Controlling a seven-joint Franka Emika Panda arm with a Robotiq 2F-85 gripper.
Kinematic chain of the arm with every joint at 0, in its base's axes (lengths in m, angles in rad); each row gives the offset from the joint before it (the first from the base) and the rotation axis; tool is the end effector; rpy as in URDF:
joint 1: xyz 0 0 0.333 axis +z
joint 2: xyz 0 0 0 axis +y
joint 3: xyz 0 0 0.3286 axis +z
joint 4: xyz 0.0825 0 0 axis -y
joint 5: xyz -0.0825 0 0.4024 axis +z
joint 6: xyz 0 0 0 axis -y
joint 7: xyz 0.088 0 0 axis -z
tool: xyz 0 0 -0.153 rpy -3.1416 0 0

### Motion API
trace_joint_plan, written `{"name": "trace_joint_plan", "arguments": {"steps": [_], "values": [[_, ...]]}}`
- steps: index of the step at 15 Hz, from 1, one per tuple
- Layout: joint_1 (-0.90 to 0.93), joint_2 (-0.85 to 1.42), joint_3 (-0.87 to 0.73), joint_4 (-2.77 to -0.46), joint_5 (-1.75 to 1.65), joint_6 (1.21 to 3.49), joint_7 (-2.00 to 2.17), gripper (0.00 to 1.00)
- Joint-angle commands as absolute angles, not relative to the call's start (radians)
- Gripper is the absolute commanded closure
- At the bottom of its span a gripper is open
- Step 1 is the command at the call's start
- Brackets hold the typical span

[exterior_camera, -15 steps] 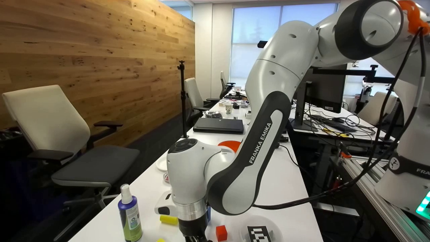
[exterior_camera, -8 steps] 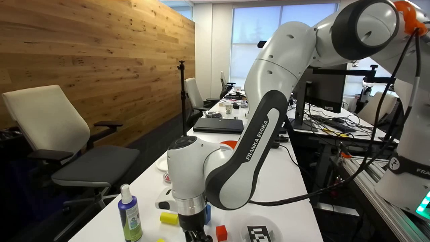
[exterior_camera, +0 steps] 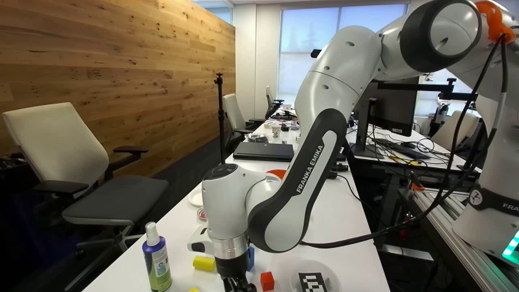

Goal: Put the green square on top of the blue block.

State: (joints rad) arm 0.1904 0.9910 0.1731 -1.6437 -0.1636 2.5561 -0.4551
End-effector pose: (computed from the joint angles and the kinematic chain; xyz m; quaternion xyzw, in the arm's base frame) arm 0.6249 0.2352 -0.0191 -0.9028 -0.4280 0.0280 0.0318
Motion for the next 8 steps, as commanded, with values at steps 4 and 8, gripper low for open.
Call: {"name": "trace_joint_plan", "arguments": {"steps": [4,8], "values": [[0.182,0.969,0.162,-1.679,-0.185,2.564,-0.4,0.51],[0.182,0.969,0.162,-1.673,-0.185,2.559,-0.395,0.79]]}}
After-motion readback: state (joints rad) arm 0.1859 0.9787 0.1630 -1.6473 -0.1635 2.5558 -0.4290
